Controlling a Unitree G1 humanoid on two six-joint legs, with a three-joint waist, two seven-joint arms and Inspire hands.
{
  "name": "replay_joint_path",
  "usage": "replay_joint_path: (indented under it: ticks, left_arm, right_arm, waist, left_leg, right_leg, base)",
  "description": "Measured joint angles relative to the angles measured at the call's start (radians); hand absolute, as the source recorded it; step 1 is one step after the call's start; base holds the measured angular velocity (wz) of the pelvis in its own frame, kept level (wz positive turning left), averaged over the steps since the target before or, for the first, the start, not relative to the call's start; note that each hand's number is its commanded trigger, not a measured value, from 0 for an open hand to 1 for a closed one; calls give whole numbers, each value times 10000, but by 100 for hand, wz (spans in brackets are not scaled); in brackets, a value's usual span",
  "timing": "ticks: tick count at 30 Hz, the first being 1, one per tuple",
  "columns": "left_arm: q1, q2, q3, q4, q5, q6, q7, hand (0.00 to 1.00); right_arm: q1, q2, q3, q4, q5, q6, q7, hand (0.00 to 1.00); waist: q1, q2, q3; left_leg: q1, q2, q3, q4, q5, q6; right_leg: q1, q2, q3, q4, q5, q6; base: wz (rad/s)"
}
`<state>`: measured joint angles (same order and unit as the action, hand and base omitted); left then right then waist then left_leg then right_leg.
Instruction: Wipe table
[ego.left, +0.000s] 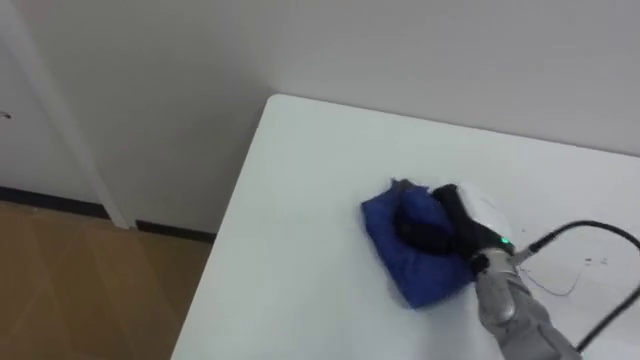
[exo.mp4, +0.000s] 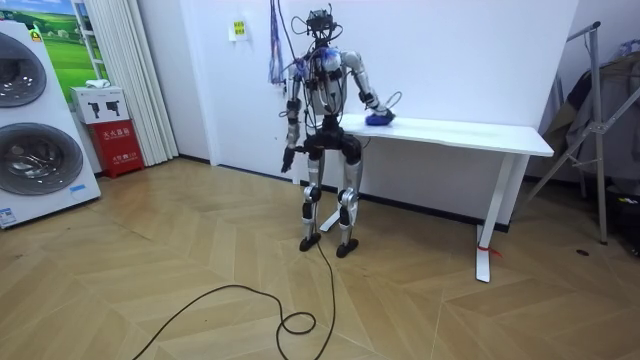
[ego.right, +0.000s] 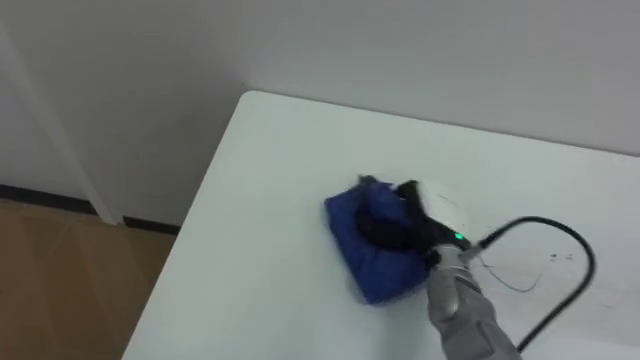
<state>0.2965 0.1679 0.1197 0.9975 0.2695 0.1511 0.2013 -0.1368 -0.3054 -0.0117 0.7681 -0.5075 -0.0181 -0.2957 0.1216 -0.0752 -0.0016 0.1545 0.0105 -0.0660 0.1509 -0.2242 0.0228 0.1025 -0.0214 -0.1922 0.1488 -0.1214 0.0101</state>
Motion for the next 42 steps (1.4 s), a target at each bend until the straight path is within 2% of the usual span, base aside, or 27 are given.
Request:
replay_joint_path:
  ticks: [1, 3, 5, 9, 13, 17, 20, 21, 22, 23, 24, 25, 26, 27, 28, 29, 30, 32, 33, 34, 36, 37, 39, 40, 42]
  left_arm:
    - [95, 61, 136, 7, 12, 28, -2, 0]
    - [387, 246, 587, 9, -1, 40, -7, 0]
    - [469, 358, 760, 38, -11, 24, -12, 0]
    - [454, 420, 1337, 43, -32, -159, -219, 0]
    - [351, 427, 1345, -41, -40, -276, -387, 0]
    - [101, 379, 1304, -28, -27, -262, -379, 0]
    - [-180, 375, 948, 0, -58, -256, -362, 0]
    - [-348, 370, 662, 43, -55, -241, -354, 0]
    - [-458, 350, 530, 49, -45, -240, -356, 0]
    - [-702, 314, 309, 81, -35, -238, -360, 0]
    - [-752, 297, 215, 133, -42, -244, -362, 0]
    - [-1028, 279, -65, 160, -38, -230, -362, 0]
    - [-1229, 241, -269, 91, -40, -247, -367, 0]
    - [-1320, 191, -287, 65, -49, -259, -371, 0]
    - [-1421, 37, -311, -39, -83, -276, -373, 0]
    - [-1408, -23, -466, -21, -242, -277, -376, 0]
    - [-1243, -17, -450, 45, -242, -246, -362, 0]
    - [-734, 94, -430, -7, -239, -110, -316, 0]
    - [-332, 102, -430, -50, -229, 34, -304, 0]
    - [-188, 93, -433, -55, -233, 93, -307, 0]
    - [168, -10, -430, -54, -224, 213, -354, 0]
    - [205, 12, -421, -53, -224, 213, -355, 0]
    - [223, 55, -122, -53, -219, 133, -344, 0]
    - [219, 56, -44, -50, -203, 108, -343, 0]
    - [217, 15, 277, -61, 97, 89, -340, 0]
  right_arm:
    - [8, -192, -311, 301, 100, 32, -103, 100]
    - [179, -849, -1147, 1582, 655, 35, -613, 100]
    - [410, -1094, -1626, 2283, 1048, -66, -831, 100]
    - [829, -1196, -2689, 3123, 1405, -250, -1010, 100]
    - [1300, -1447, -3043, 3204, 1402, -195, -1099, 100]
    - [1414, -1416, -3049, 3044, 1390, 21, -1379, 100]
    - [1341, -1030, -2496, 1879, 1074, 776, -1387, 100]
    - [1314, -788, -1921, 964, 698, 1178, -1307, 100]
    - [1305, -651, -1499, 363, 406, 1392, -1223, 100]
    - [1189, -342, -474, -1009, -423, 1634, -913, 100]
    - [1082, -201, 49, -1605, -897, 1648, -735, 100]
    - [732, 93, 1167, -2655, -1567, 1639, -365, 100]
    - [229, 408, 1987, -3147, -1942, 1547, 20, 100]
    - [-20, 542, 2254, -3200, -2083, 1405, 160, 100]
    - [-533, 716, 2709, -3213, -2302, 1185, 483, 100]
    - [-791, 768, 2860, -3212, -2371, 1115, 724, 100]
    - [-845, 774, 2875, -3214, -2444, 1063, 878, 100]
    - [-604, 768, 2850, -3015, -2524, 1065, 907, 100]
    - [-333, 762, 2781, -2657, -2507, 1055, 904, 100]
    - [-168, 764, 2671, -2444, -2435, 1025, 868, 100]
    - [305, 761, 2152, -2195, -2168, 475, 206, 100]
    - [426, 752, 2055, -2105, -2130, 349, 44, 100]
    - [1052, 749, 1512, -1701, -1802, -48, -585, 100]
    - [1165, 740, 1366, -1525, -1598, -173, -759, 100]
    - [1857, 728, 360, -1033, -1118, -520, -1457, 100]
  waist:
    - [-31, 9, 8]
    - [-110, -16, 18]
    - [-182, -39, 24]
    - [-598, -172, -62]
    - [-750, -136, -88]
    - [-917, -141, -88]
    - [-746, -67, -56]
    - [-521, -15, -50]
    - [-369, 10, -33]
    - [-284, 43, 50]
    - [-271, 43, 63]
    - [-116, 54, 69]
    - [140, 66, 77]
    - [192, 66, 78]
    - [444, 94, 81]
    - [729, 153, 72]
    - [853, 174, 70]
    - [825, 146, 54]
    - [758, 142, 51]
    - [701, 141, 54]
    - [504, 201, 108]
    - [446, 193, 99]
    - [288, 196, 10]
    - [199, 201, 12]
    - [-93, 228, -34]
  left_leg:
    - [-1, -8, -4, 2, 2, 3]
    - [57, -19, 124, 7, 4, 6]
    - [80, -20, 138, 16, 4, 6]
    - [138, -5, 135, 18, -73, 106]
    - [148, 30, 328, 176, -156, 109]
    - [163, 39, 455, 188, -157, 107]
    - [257, 108, 673, 151, -161, 101]
    - [268, 126, 902, 131, -166, 92]
    - [266, 147, 1002, 127, -172, 82]
    - [227, 190, 1114, 122, -162, 58]
    - [177, 200, 1133, 120, -146, 32]
    - [92, 243, 1185, 124, -118, -16]
    - [24, 292, 1189, 148, -114, -49]
    - [-10, 301, 1185, 156, -111, -65]
    - [-59, 314, 1080, 150, -95, -93]
    - [-79, 310, 930, 138, -89, -102]
    - [-86, 305, 753, 116, -79, -106]
    - [-70, 285, 457, 132, -71, -106]
    - [-47, 257, 370, 136, -71, -106]
    - [-42, 229, 356, 153, -70, -105]
    - [-91, 113, 338, 163, -14, -23]
    - [-59, 63, 338, 160, -14, -22]
    - [101, -30, 365, 153, -21, 6]
    - [138, -37, 382, 141, -53, 60]
    - [240, -92, 428, 153, -126, 170]
  right_leg:
    - [21, -17, -39, -1, -2, 3]
    - [113, -58, -36, 3, -11, 18]
    - [140, -75, -57, -14, -13, 20]
    - [301, -90, -41, -75, -80, 81]
    - [265, -66, 55, 36, -78, 71]
    - [221, -50, 79, 84, -51, 28]
    - [160, 39, 315, 130, -16, -17]
    - [-36, 99, 422, 296, 2, -50]
    - [-144, 123, 461, 352, 21, -81]
    - [-253, 171, 472, 387, 79, -169]
    - [-319, 183, 478, 396, 93, -191]
    - [-440, 214, 469, 411, 124, -241]
    - [-503, 244, 347, 392, 155, -291]
    - [-511, 244, 278, 375, 156, -292]
    - [-491, 234, 151, 365, 149, -301]
    - [-444, 205, -19, 348, 134, -285]
    - [-370, 185, -160, 323, 114, -255]
    - [-173, 158, -379, 181, 103, -238]
    - [-51, 114, -488, 118, 88, -213]
    - [4, 77, -583, 47, 87, -210]
    - [89, -94, -603, -152, 40, -86]
    - [161, -153, -615, -179, -11, 6]
    - [312, -301, -610, -150, -105, 141]
    - [387, -302, -599, -153, -133, 166]
    - [561, -319, -567, -132, -185, 235]
  base:
    - [25]
    - [12]
    - [0]
    - [0]
    - [-12]
    - [-12]
    - [-30]
    - [-58]
    - [-66]
    - [-41]
    - [-27]
    - [-9]
    - [0]
    - [22]
    - [42]
    - [58]
    - [51]
    - [53]
    - [53]
    - [41]
    - [20]
    - [13]
    - [15]
    - [16]
    - [10]
